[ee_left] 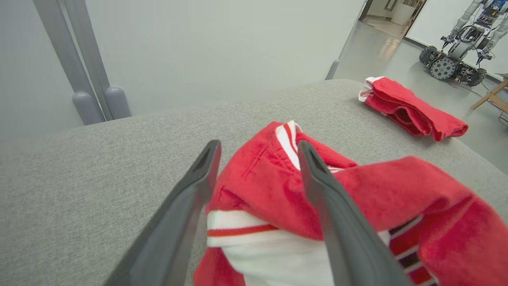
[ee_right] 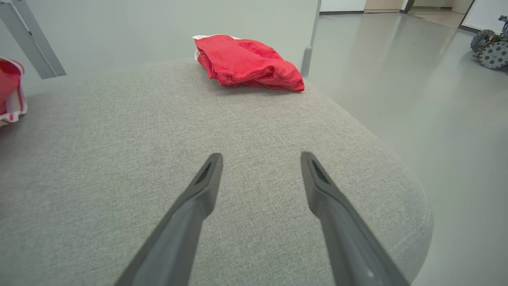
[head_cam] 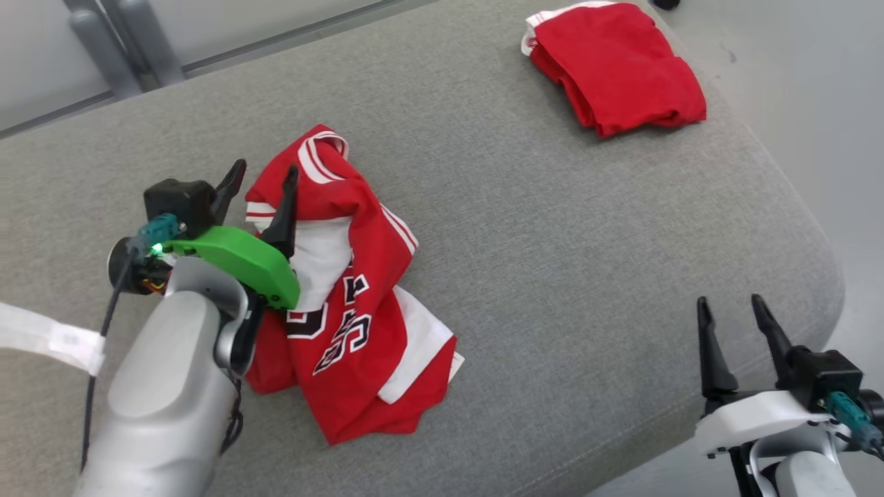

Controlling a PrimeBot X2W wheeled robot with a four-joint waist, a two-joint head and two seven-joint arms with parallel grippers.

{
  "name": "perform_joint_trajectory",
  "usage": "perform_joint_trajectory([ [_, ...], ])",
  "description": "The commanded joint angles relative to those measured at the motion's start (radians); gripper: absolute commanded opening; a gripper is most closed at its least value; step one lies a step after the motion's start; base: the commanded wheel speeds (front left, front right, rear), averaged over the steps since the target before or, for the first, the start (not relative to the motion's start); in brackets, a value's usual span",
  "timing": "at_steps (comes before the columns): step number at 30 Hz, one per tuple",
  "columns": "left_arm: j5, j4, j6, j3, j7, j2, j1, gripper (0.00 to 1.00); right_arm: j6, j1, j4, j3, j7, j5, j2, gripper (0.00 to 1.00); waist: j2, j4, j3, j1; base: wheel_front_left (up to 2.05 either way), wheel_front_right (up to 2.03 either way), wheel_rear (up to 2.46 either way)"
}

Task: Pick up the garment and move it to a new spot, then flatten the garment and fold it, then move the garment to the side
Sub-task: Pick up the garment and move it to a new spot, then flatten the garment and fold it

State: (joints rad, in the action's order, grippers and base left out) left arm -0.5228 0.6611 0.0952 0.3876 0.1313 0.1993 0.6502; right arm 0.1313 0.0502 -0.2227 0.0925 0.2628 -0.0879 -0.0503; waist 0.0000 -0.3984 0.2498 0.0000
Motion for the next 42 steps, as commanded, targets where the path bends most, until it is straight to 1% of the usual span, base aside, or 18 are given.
perform_joint_trajectory([
  [1,0.014,-0.008,-0.009,0.002,0.041,-0.008,-0.016,1.0,-0.001,-0.015,0.014,0.012,0.003,0.018,-0.001,1.0,0.0,0.081,-0.066,0.0,0.0,0.0,0.0],
  [2,0.028,-0.022,-0.016,0.008,0.072,-0.012,-0.032,1.0,-0.001,-0.022,0.025,0.026,0.003,0.026,-0.001,1.0,0.0,0.104,-0.08,0.0,0.0,0.0,0.0],
  [5,0.072,-0.085,-0.054,0.02,0.116,-0.018,-0.087,1.0,-0.001,-0.037,0.054,0.061,0.003,0.06,-0.002,1.0,0.0,0.167,-0.114,0.0,0.0,0.0,0.0],
  [8,0.091,-0.173,-0.086,0.017,0.13,-0.036,-0.161,1.0,-0.001,-0.06,0.087,0.096,0.003,0.083,-0.002,1.0,0.0,0.234,-0.152,0.0,0.0,0.0,0.0],
  [10,0.112,-0.248,-0.123,-0.001,0.135,-0.036,-0.23,1.0,-0.001,-0.072,0.109,0.109,0.003,0.096,-0.002,1.0,0.0,0.272,-0.172,0.0,0.0,0.0,0.0],
  [12,0.136,-0.337,-0.143,-0.018,0.134,-0.045,-0.307,1.0,-0.001,-0.085,0.13,0.124,0.003,0.104,-0.002,1.0,0.0,0.311,-0.189,0.0,0.0,0.0,0.0],
  [15,0.18,-0.461,-0.159,-0.056,0.133,-0.054,-0.439,1.0,-0.001,-0.104,0.151,0.142,0.003,0.108,-0.002,1.0,0.0,0.362,-0.208,0.0,0.0,0.0,0.0],
  [16,0.197,-0.484,-0.163,-0.066,0.134,-0.054,-0.476,1.0,-0.001,-0.108,0.152,0.141,0.003,0.109,-0.002,1.0,0.0,0.371,-0.211,0.0,0.0,0.0,0.0],
  [20,0.232,-0.567,-0.173,-0.14,0.134,-0.086,-0.621,1.0,-0.001,-0.129,0.144,0.14,0.003,0.108,-0.002,1.0,0.0,0.414,-0.232,0.0,0.0,0.0,0.0],
  [22,0.243,-0.6,-0.17,-0.186,0.134,-0.106,-0.69,1.0,-0.001,-0.138,0.14,0.136,0.003,0.103,-0.001,1.0,0.0,0.426,-0.239,0.0,0.0,0.0,0.0],
  [25,0.264,-0.638,-0.146,-0.244,0.134,-0.127,-0.773,1.0,-0.001,-0.154,0.13,0.135,0.003,0.094,-0.002,1.0,0.0,0.441,-0.249,0.0,0.0,0.0,0.0],
  [29,0.307,-0.665,-0.11,-0.287,0.134,-0.143,-0.846,1.0,-0.001,-0.167,0.119,0.131,0.003,0.081,-0.002,1.0,0.0,0.453,-0.255,0.0,0.0,0.0,0.0],
  [32,0.318,-0.668,-0.093,-0.31,0.134,-0.146,-0.861,1.0,-0.001,-0.175,0.113,0.126,0.003,0.08,-0.001,1.0,0.0,0.46,-0.256,0.0,0.0,0.0,0.0],
  [37,0.305,-0.656,-0.061,-0.323,0.134,-0.149,-0.856,1.0,-0.001,-0.173,0.108,0.114,0.003,0.087,-0.002,1.0,0.0,0.46,-0.257,0.0,0.0,0.0,0.0],
  [42,0.3,-0.647,-0.051,-0.332,0.134,-0.149,-0.84,1.0,-0.001,-0.164,0.105,0.099,0.003,0.086,-0.002,1.0,0.0,0.451,-0.253,0.0,0.0,0.0,0.0],
])
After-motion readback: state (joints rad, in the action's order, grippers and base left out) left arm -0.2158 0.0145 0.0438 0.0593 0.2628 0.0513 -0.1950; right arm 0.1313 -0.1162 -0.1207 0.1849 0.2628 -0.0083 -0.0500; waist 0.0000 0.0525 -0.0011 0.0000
